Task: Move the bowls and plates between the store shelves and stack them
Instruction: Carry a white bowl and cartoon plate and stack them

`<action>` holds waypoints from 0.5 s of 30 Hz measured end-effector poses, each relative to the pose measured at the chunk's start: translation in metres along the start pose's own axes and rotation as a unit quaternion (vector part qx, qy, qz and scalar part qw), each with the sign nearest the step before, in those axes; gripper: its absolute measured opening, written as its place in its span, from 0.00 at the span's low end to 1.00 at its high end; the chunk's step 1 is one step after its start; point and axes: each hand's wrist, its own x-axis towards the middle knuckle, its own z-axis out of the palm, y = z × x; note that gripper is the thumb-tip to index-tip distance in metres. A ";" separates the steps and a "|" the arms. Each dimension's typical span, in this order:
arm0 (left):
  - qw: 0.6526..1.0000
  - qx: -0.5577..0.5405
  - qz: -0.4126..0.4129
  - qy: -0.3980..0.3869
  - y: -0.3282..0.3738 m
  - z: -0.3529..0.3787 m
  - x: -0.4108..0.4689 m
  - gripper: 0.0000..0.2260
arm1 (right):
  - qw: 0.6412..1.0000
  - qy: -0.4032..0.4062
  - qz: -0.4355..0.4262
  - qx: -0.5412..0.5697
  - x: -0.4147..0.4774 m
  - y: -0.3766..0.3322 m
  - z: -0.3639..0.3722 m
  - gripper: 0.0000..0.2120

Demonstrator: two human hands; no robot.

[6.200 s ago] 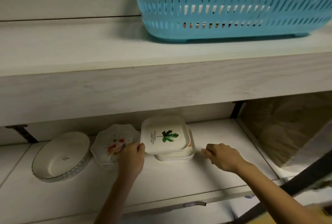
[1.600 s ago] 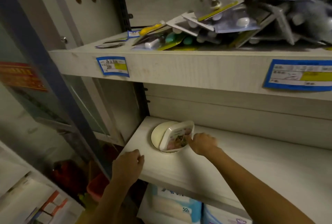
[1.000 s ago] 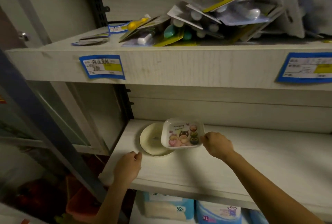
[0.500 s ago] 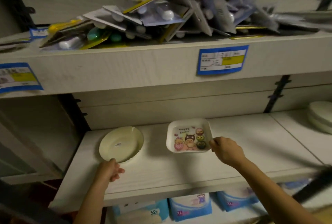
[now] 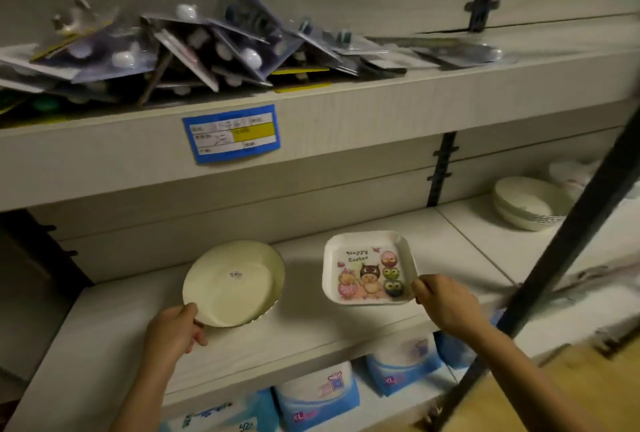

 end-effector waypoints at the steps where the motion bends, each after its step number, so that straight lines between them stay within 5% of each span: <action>1: 1.000 0.004 0.010 -0.006 0.007 0.008 -0.008 0.16 | 1.000 0.003 0.005 0.002 -0.005 0.011 -0.005 0.16; 15: 0.981 0.070 0.120 -0.139 0.089 0.150 -0.148 0.17 | 0.996 0.052 0.070 0.017 -0.091 0.184 -0.083 0.15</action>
